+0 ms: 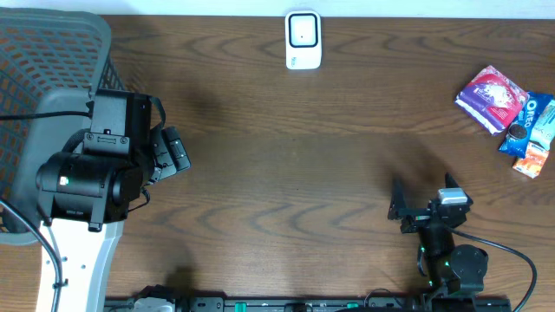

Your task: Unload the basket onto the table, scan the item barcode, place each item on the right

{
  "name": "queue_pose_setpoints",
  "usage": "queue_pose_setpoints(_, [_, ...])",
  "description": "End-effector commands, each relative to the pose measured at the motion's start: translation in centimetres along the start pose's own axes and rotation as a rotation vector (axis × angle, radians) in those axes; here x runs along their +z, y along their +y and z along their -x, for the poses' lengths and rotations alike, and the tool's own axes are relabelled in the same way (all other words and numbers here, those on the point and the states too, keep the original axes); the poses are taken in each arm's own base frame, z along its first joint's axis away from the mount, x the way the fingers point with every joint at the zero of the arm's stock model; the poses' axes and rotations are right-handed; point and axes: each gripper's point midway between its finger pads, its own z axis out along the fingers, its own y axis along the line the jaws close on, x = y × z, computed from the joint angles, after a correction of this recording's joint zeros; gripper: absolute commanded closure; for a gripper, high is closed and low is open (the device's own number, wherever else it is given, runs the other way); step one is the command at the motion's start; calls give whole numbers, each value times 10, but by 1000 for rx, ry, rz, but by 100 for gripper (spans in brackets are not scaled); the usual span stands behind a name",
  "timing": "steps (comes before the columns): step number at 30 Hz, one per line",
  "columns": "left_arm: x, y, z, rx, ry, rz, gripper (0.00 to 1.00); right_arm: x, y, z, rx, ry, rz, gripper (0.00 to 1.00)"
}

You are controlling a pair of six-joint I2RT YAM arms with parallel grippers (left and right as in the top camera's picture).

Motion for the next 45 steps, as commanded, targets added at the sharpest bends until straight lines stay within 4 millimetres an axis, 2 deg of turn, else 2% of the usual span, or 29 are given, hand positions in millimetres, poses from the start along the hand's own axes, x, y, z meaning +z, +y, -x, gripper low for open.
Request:
queue_pose_setpoints(1, [-2, 3, 3, 0, -9, 10, 2, 0, 2, -1, -20, 2, 4, 1])
queue_pose_setpoints(45, [-3, 5, 0, 4, -3, 16, 2, 0, 5, 0, -20, -2, 20, 1])
